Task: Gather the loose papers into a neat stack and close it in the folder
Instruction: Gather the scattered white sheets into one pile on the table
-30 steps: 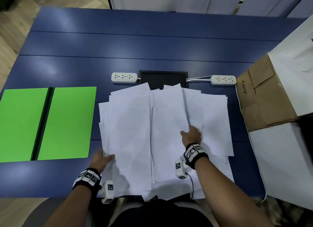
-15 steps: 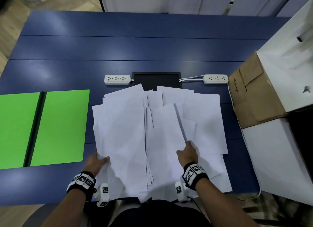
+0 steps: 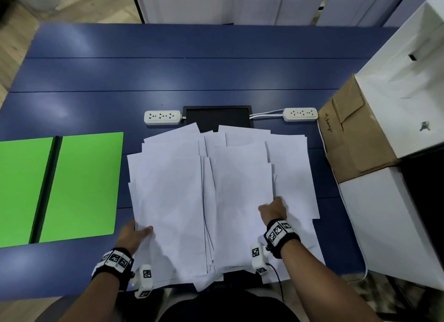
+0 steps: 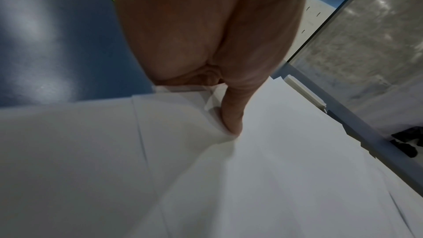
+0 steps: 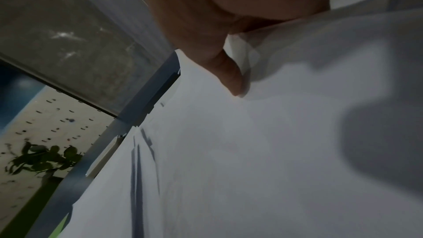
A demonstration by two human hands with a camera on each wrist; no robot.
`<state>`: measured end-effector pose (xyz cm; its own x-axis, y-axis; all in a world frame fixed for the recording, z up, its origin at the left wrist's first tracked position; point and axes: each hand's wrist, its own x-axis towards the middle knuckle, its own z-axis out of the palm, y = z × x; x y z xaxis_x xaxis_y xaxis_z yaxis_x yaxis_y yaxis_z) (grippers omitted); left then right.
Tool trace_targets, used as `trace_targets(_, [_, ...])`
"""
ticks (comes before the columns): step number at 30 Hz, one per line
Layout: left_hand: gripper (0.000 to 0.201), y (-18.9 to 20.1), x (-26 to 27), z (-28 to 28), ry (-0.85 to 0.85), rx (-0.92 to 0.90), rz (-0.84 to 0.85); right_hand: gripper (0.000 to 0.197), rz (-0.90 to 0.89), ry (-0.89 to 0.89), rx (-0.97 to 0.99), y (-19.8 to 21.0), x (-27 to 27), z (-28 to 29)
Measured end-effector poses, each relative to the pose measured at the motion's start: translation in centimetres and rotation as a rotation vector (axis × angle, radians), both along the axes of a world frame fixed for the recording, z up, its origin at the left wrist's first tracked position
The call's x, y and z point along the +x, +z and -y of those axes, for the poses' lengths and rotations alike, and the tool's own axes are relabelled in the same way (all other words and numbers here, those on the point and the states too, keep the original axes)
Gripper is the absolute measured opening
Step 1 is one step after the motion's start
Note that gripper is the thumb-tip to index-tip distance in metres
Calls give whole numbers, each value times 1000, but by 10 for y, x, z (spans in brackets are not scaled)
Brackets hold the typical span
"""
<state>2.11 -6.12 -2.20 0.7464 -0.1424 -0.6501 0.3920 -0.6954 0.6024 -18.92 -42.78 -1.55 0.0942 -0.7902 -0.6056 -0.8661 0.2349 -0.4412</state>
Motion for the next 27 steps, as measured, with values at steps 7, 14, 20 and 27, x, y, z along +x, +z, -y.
trace_targets(7, [21,3,1,-1,0,18,5,36,22,-21,-3,-1,-10,29])
trace_targets(14, [22,6,-1,2,3,69,9,39,-279,103,-191,15,-36,119])
trace_targets(20, [18,18,-7,10,21,57,21,31,-277,110,-249,25,-39,127])
trace_targets(27, [15,27,-9,16,23,69,27,52,-144,100,-255,43,-44,133])
